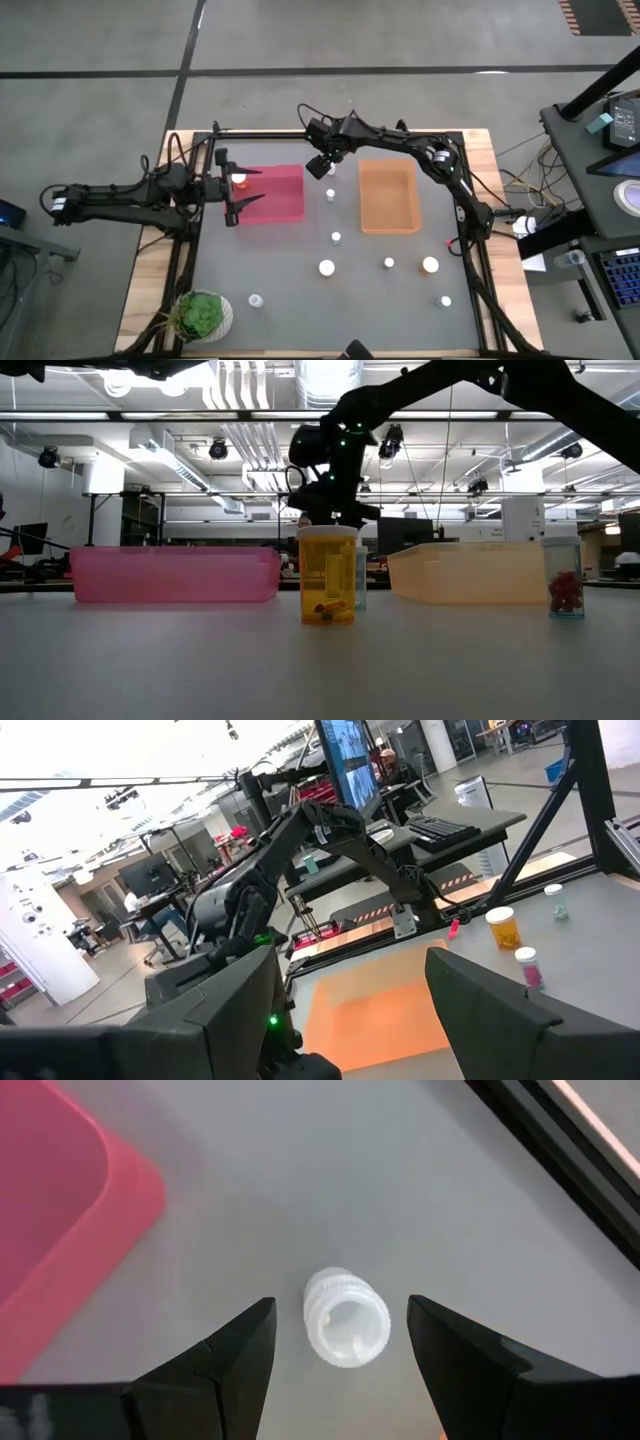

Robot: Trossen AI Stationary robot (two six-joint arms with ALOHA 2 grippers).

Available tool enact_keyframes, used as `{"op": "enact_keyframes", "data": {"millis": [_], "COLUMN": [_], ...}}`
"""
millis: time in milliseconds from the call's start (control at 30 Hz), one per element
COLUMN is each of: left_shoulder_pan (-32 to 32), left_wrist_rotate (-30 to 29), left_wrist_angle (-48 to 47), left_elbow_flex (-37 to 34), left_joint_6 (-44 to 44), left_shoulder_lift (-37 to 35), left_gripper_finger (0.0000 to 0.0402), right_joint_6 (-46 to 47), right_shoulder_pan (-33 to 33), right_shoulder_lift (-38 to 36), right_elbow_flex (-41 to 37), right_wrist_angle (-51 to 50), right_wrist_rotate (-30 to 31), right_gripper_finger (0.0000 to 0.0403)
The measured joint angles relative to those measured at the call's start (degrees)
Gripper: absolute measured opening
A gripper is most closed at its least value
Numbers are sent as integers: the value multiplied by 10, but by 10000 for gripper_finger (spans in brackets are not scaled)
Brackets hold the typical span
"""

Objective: Pick and place medicine bottles into bin by pill shape (circle, oval)
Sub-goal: Put the top white pill into the pink bin

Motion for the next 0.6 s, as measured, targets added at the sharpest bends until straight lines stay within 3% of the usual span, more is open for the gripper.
{"op": "enact_keyframes", "data": {"millis": [600], "left_shoulder_pan": [0], "left_wrist_rotate": [0], "left_wrist_angle": [0], "left_elbow_flex": [0], "left_joint_6": [0], "left_shoulder_lift": [0], "left_gripper_finger": [244], "right_joint_6": [4], "right_shoulder_pan": [0], "right_shoulder_lift": [0], "right_elbow_flex": [-73], "right_wrist_angle": [60], "right_wrist_rotate": [0], "right_gripper_finger": [217]}}
